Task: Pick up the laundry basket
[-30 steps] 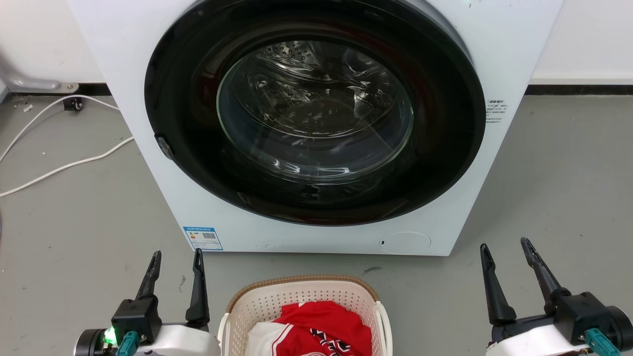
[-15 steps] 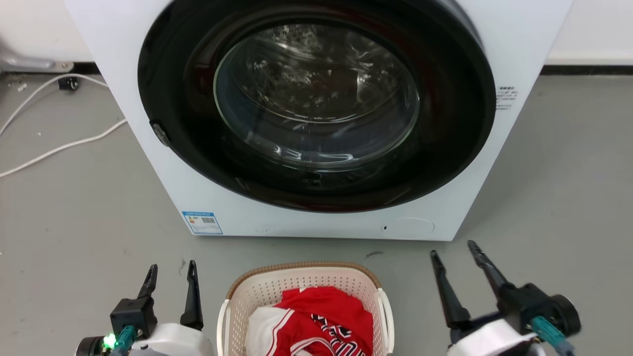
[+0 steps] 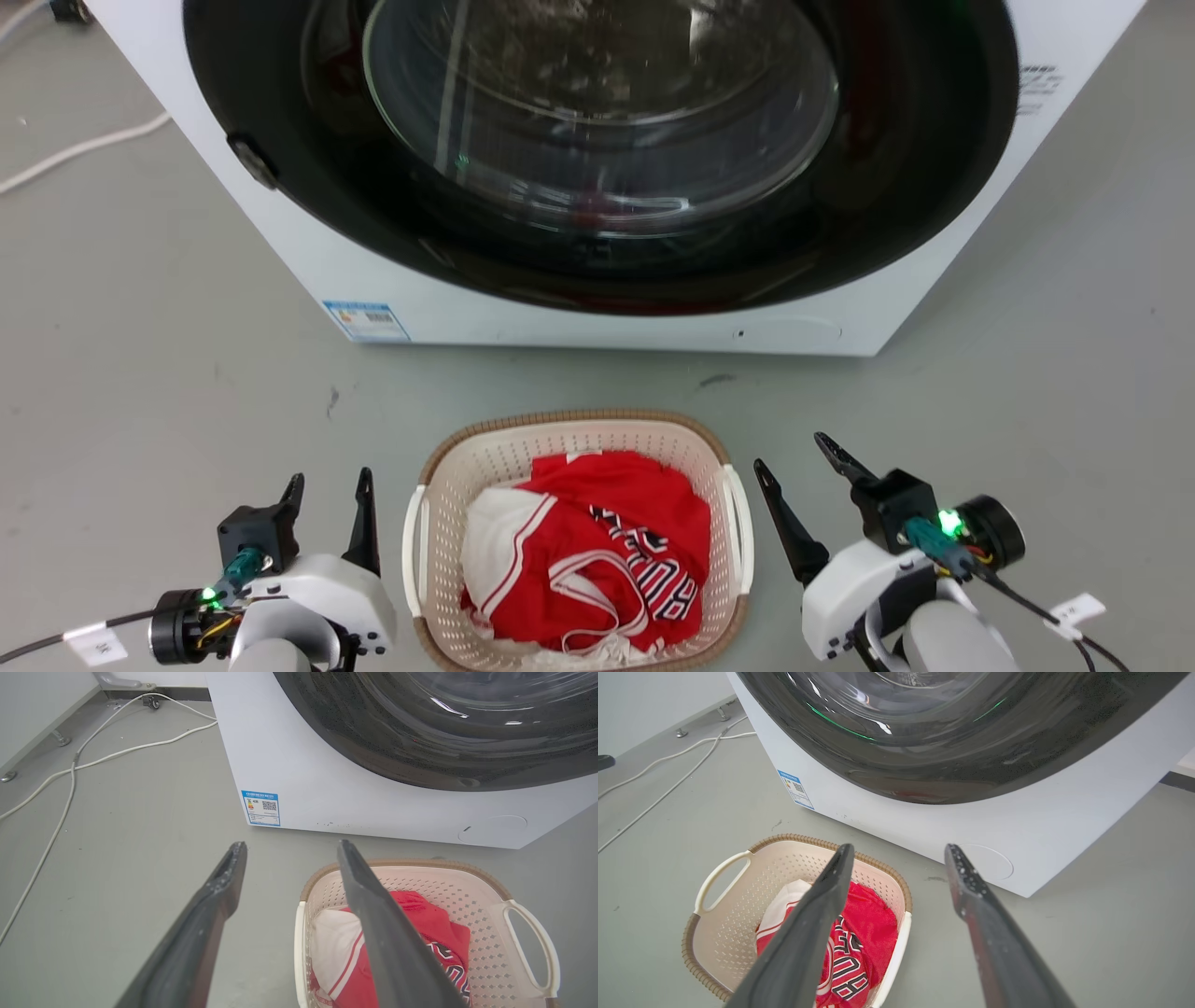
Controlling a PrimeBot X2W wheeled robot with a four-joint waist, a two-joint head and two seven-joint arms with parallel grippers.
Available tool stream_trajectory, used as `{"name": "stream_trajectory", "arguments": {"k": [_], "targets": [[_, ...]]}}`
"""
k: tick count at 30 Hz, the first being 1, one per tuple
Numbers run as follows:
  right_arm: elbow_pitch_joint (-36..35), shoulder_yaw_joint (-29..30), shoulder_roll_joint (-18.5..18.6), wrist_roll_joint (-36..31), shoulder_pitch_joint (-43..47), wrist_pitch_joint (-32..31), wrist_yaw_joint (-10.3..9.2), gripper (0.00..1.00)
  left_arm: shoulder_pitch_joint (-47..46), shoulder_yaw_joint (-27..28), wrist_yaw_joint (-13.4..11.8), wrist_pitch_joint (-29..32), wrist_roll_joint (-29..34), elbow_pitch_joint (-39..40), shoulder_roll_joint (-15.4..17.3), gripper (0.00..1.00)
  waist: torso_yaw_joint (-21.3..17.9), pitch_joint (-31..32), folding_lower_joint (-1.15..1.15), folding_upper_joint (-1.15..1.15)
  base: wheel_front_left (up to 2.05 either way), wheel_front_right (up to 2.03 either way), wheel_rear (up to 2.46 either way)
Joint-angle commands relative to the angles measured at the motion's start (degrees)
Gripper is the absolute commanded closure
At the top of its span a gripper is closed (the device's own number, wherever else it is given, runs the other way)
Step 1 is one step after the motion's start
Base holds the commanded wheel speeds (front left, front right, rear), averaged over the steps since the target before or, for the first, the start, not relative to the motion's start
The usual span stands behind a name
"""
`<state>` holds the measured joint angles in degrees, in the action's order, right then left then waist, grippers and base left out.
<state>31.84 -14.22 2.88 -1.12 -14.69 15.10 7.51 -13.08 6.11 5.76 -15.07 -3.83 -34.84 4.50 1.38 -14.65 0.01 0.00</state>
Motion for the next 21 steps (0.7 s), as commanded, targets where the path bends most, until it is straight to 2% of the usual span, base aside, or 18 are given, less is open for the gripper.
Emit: {"name": "stream_trajectory", "arguments": {"k": [1,3,10,21], "targets": [[0.2,-0.1,0.2,-0.4,-1.2,0.1,-0.04,0.0,-0.6,0.1,0.2,-0.2,0.1,-0.3,0.0,0.0,0.1,-2.2,-0.01,0.0,0.0,0.0,0.0],[5.4,-1.4,0.7,-0.3,-4.3,0.1,-0.04,0.0,-3.3,0.2,0.4,-0.2,0.1,-4.7,0.9,0.0,0.0,-4.8,-0.01,0.0,0.0,0.0,0.0],[14.9,-4.9,1.6,1.6,-12.0,0.1,-0.04,0.0,-8.8,-0.2,0.8,-0.2,0.2,-12.9,2.0,0.0,-0.3,-11.4,-0.01,0.0,0.0,0.0,0.0],[26.1,-10.4,2.0,5.3,-21.2,0.1,-0.04,0.0,-17.0,-2.7,1.4,-0.2,0.1,-23.5,2.2,0.0,0.3,-20.0,-0.01,0.0,0.0,0.0,0.0]]}}
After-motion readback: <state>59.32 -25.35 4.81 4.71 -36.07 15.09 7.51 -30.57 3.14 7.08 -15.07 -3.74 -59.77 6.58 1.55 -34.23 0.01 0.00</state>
